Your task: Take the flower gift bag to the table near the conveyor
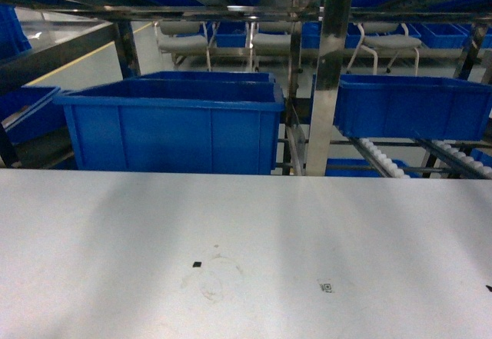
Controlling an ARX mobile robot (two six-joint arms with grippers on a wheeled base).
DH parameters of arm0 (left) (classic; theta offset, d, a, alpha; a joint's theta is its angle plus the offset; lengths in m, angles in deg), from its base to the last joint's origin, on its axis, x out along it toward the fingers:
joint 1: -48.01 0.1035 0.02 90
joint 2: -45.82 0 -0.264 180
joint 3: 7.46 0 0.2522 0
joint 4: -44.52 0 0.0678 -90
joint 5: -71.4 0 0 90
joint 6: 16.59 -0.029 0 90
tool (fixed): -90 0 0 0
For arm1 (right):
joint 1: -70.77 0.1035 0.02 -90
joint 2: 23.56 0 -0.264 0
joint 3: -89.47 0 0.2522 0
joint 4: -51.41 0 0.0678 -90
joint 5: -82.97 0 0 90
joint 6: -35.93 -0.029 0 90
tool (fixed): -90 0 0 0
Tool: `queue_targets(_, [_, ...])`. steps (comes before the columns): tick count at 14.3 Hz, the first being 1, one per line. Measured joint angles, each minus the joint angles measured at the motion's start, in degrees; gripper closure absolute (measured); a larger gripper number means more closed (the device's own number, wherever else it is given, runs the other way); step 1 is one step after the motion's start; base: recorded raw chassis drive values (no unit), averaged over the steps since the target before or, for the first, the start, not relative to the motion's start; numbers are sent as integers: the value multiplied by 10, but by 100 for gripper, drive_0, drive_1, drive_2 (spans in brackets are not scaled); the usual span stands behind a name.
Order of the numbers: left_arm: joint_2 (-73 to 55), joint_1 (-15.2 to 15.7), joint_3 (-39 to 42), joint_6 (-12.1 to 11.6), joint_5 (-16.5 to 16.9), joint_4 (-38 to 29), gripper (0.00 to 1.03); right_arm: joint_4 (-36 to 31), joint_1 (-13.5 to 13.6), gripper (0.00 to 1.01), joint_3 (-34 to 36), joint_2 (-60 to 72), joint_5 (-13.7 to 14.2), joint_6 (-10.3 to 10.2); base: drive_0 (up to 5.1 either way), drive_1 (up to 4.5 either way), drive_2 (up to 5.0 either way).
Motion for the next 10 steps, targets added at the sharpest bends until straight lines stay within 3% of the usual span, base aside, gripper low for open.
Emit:
queue_targets(1, [0,0,0,0,0,0,101,-163,-14,99,-11,180,-21,11,0,0,0])
queue_targets(2, [0,0,0,0,0,0,101,-325,-31,99,-69,414,-51,29,0,0,0])
queue_targets(4, [0,0,0,0,0,0,101,-325,-32,99,-101,533,-74,37,0,0,0])
queue_targets(10, [0,0,0,0,0,0,101,-328,-46,99,-160,638,-86,61,0,0,0])
